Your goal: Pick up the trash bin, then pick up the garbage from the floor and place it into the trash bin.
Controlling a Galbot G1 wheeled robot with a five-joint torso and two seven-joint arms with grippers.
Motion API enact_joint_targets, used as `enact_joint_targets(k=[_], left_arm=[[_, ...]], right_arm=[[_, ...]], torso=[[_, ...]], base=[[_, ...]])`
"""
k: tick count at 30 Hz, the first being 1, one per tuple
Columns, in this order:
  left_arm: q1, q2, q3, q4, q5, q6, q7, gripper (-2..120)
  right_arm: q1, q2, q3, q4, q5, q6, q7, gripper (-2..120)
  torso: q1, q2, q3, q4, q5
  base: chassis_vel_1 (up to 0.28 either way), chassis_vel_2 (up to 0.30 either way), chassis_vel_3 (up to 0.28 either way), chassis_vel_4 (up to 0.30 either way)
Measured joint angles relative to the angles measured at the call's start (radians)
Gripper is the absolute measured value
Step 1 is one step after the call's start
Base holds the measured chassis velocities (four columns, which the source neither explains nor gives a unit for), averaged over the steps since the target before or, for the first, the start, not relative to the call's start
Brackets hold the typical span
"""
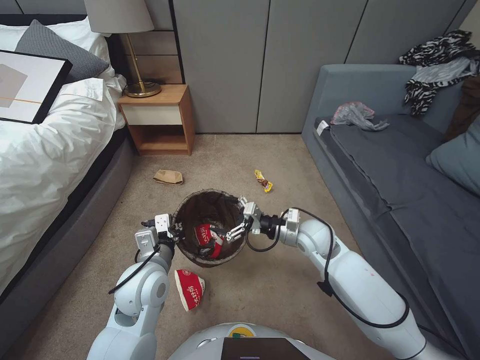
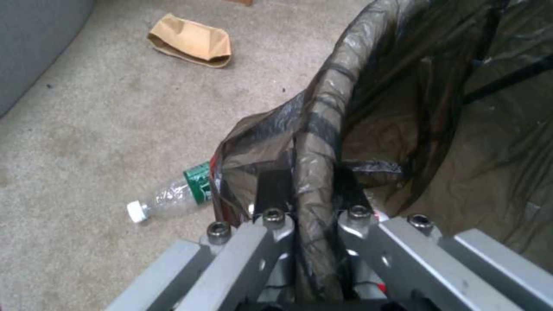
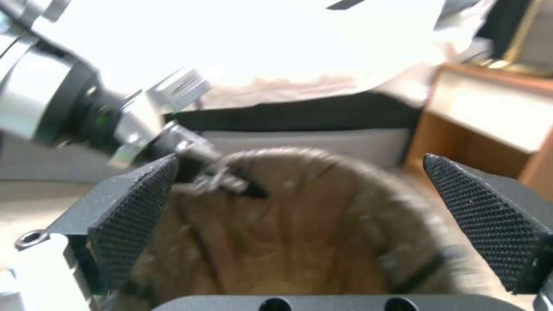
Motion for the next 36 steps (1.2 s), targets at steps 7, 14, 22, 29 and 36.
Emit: enact_joint_targets(k=[7,14,22,29,36], left_arm=[[0.001,0.001,-0.003,-0.005,0.000,0.000,0.000,3],[0.001,0.001,-0.007,-0.015,-0.001,0.000,0.001,3],[0.000,0.006,-0.012,-0.020,-0.003,0.000,0.001,3],[0.000,0.007,-0.013,-0.020,-0.004,0.000,0.001,3],[-0.002,0.008,-0.016,-0.020,-0.006,0.000,0.002,3]], right_arm=[[-0.044,-0.010,0.123,0.123,-0.020,0.004,0.209,100],[-0.099,0.003,0.248,0.218,-0.022,-0.044,0.406,100],[-0.232,0.094,0.389,0.288,-0.079,-0.127,0.556,100],[-0.328,0.154,0.428,0.293,-0.128,-0.143,0.648,100],[-0.404,0.236,0.431,0.295,-0.179,-0.219,0.779,100]], torso=[[0.000,0.000,0.000,0.0000,-0.0001],[0.000,0.000,0.000,-0.0002,0.0000],[0.000,0.000,0.000,-0.0001,0.0000],[0.000,0.000,0.000,0.0001,-0.0002],[0.000,0.000,0.000,-0.0001,-0.0002]], base=[[0.000,0.000,0.000,0.000],[0.000,0.000,0.000,0.000],[0.000,0.000,0.000,0.000],[0.000,0.000,0.000,0.000],[0.000,0.000,0.000,0.000]])
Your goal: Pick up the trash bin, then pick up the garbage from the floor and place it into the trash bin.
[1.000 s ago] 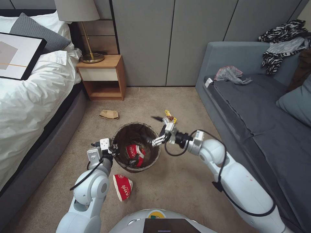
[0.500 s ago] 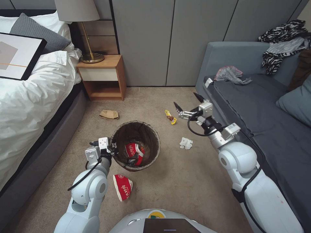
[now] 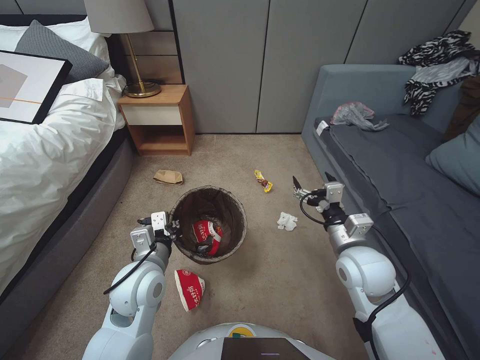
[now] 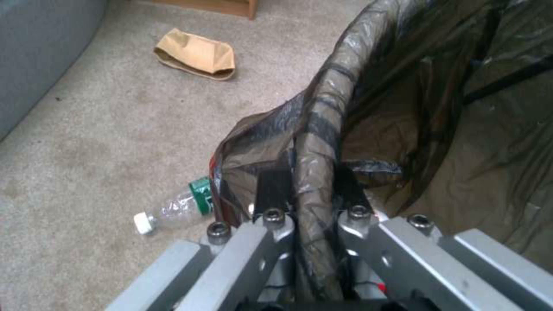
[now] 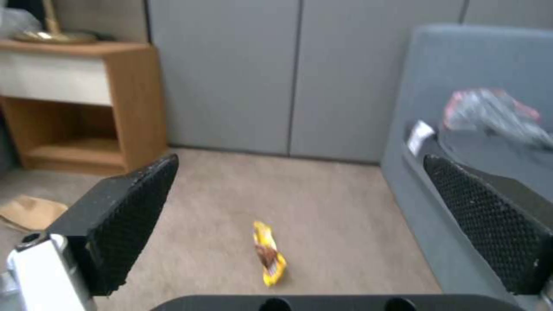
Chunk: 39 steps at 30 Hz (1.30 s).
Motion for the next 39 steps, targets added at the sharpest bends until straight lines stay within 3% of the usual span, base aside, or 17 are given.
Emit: enact_joint_targets(k=[13,39], left_arm=[[0.004,0.006,-0.003,-0.008,-0.002,0.000,0.000,3],[0.011,0.006,-0.005,-0.010,-0.001,0.000,-0.001,3]], right_arm=[[-0.038,0.068,0.005,-0.021,-0.060,-0.002,0.083,100],[-0.055,0.081,0.051,-0.053,-0.100,0.070,0.062,100]], torso=[[0.000,0.000,0.000,0.0000,0.0000],[0.000,0.000,0.000,0.0000,0.0000]], base=[[0.000,0.000,0.000,0.000],[0.000,0.000,0.000,0.000]])
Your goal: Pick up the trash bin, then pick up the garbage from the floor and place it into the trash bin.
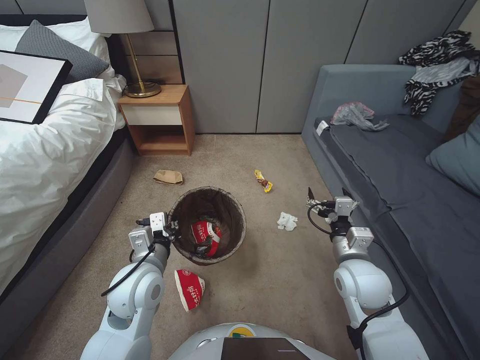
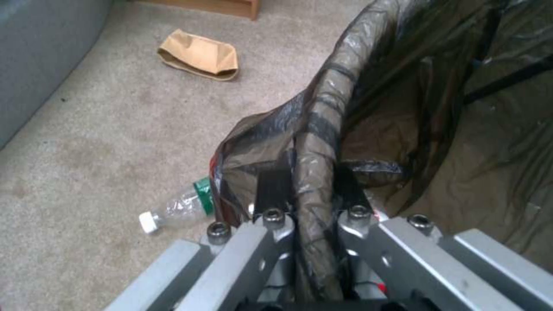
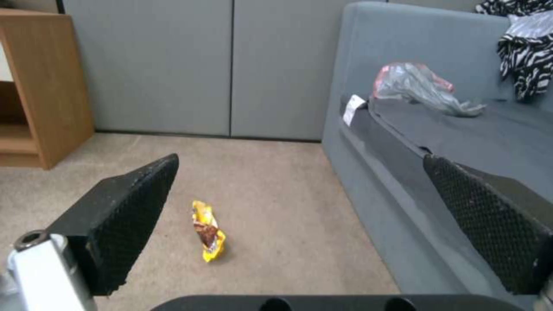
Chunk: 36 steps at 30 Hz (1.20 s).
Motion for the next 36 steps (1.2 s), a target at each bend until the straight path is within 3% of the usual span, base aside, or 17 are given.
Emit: enact_joint_targets(k=[9,36], left_arm=[[-0.002,0.001,-0.002,0.001,0.000,0.000,0.000,3],[-0.018,-0.001,-0.005,0.015,-0.007,0.000,-0.001,3]], right_arm=[[0.009,-0.002,-0.009,-0.007,0.002,0.001,-0.005,100],[0.026,-0.006,-0.020,-0.016,0.003,0.001,-0.016,100]], torso=[[0.000,0.000,0.000,0.0000,0.0000],[0.000,0.000,0.000,0.0001,0.0000]], base=[[-0.026,0.033,0.030,-0.029],[-0.119,0.112,0.117,-0.119]])
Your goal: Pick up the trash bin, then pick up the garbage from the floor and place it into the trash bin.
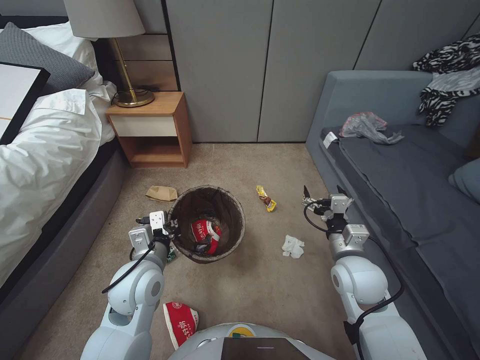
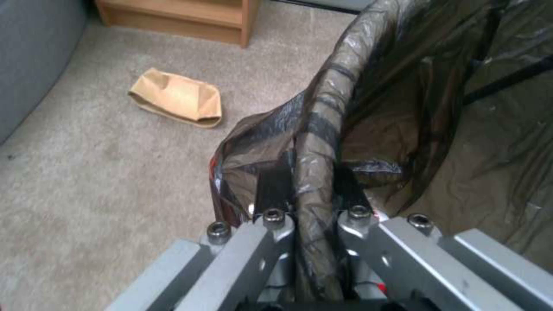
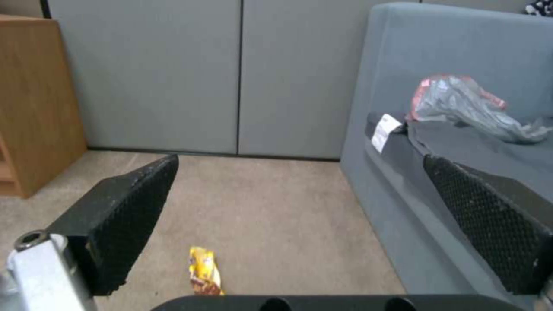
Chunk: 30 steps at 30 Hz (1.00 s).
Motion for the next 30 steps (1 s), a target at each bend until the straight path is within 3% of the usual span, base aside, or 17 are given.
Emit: enact_joint_targets(k=[30], left_arm=[[0.001,-0.005,0.001,-0.001,0.000,0.000,-0.002,2]], right_arm=[[0.005,-0.005,-0.003,0.002,-0.014,-0.004,-0.001,100]], torso=[[0.000,0.000,0.000,0.0002,0.0000]], base=[[-0.122,0.123,0.130,-0.124]])
